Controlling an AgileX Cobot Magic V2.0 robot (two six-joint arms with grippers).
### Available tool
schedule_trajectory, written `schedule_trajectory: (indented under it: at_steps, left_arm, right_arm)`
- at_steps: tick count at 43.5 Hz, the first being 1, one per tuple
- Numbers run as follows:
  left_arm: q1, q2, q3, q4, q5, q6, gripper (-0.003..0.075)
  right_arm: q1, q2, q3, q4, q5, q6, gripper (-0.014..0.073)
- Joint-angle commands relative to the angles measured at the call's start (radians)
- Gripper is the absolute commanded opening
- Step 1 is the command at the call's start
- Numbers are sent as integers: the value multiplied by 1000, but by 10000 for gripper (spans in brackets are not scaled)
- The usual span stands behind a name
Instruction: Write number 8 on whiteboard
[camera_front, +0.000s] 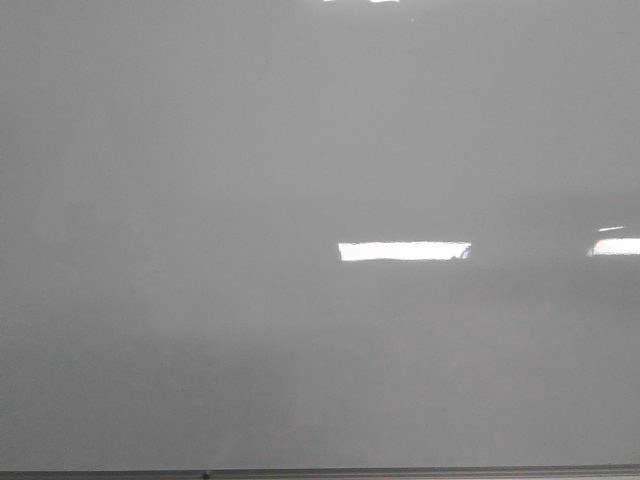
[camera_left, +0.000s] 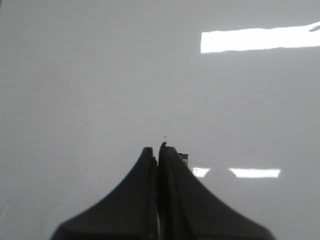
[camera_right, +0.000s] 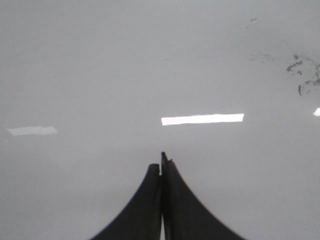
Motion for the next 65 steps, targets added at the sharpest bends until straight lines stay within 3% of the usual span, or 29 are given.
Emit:
schedule_trajectory:
  at_steps: [1, 14, 17, 20, 24, 29, 38, 43, 53, 65]
  left_arm:
    - [1, 134, -101, 28, 47, -5, -21]
    - [-1, 359, -163, 24, 77, -5, -18]
    - [-1, 368, -163, 24, 77, -5, 27]
    - [-1, 370, -163, 24, 77, -5, 166]
    - [-1, 370, -163, 24, 77, -5, 417]
    - [-1, 370, -163, 24, 69, -5, 599]
    - [-1, 373, -164, 14, 61, -5, 596]
    - [-5, 439, -199, 18, 127, -3, 596]
    - [-57, 792, -344, 34, 251, 102, 596]
    - [-63, 1136, -506, 44, 254, 61, 596]
  right_arm:
    - [0, 107, -117, 2, -3, -1, -59]
    - [0, 316, -191, 2, -35, -1, -52]
    - [0, 320, -190, 2, -36, -1, -4]
    - [0, 320, -190, 2, -40, -1, 97]
    - [0, 320, -190, 2, -44, -1, 318]
    - [0, 320, -190, 2, -48, -1, 512]
    - [0, 320, -190, 2, -47, -1, 540]
    - [0, 320, -190, 2, -47, -1, 540]
    - [1, 320, -190, 2, -47, -1, 540]
    - [12, 320, -190, 2, -47, -1, 540]
